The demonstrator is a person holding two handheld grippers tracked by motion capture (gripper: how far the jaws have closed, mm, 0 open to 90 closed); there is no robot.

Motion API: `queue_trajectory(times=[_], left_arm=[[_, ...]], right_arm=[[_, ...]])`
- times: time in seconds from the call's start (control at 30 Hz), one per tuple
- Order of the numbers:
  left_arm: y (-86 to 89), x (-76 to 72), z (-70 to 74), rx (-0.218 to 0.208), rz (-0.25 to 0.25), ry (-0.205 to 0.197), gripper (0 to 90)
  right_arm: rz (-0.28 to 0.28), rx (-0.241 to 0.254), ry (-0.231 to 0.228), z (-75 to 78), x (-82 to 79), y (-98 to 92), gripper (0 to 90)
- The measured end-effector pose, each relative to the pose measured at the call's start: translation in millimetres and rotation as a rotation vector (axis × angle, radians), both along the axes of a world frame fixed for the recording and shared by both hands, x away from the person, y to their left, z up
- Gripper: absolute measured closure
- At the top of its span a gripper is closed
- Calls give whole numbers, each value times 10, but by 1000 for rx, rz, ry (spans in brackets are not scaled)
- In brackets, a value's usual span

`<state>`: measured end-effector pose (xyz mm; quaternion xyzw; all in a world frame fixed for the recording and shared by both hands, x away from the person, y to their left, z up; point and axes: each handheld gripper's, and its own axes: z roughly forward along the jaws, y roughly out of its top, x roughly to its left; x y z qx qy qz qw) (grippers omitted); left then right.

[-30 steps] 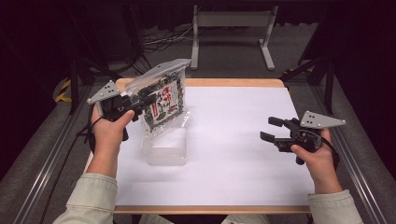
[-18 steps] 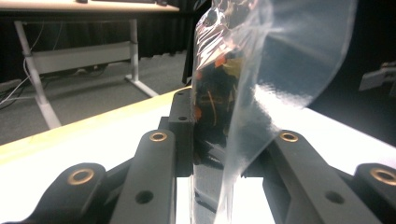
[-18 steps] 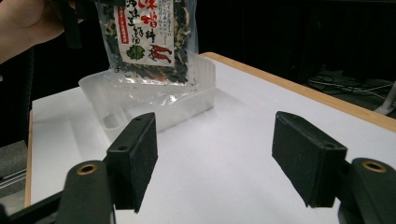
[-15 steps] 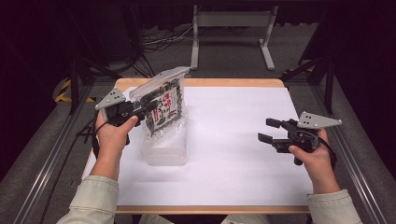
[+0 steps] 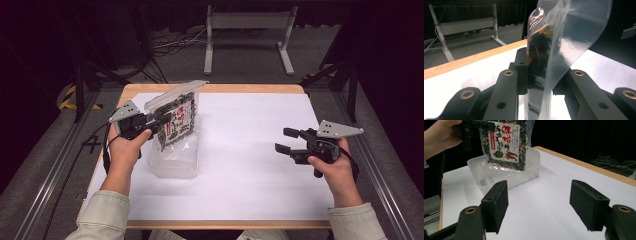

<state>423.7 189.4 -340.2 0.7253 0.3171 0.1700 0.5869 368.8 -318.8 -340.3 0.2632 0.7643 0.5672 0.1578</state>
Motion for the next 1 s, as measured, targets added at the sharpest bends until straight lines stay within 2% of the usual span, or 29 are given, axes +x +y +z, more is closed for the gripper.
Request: queue_trajectory(times=[0.07, 0.13, 0.67, 1.0], left_arm=[[-4, 3, -32, -2, -1, -2, 721], [-17, 7, -71, 14, 2, 3, 720], [137, -83, -216, -23, 11, 13, 719], [163, -110, -263, -37, 15, 15, 719]], right_arm=[[1, 0, 0, 0, -1, 0, 323], [1, 0, 1, -1, -3, 0, 323], [-7, -15, 19, -36, -1, 15, 321], [-10, -21, 25, -54, 3, 20, 321]])
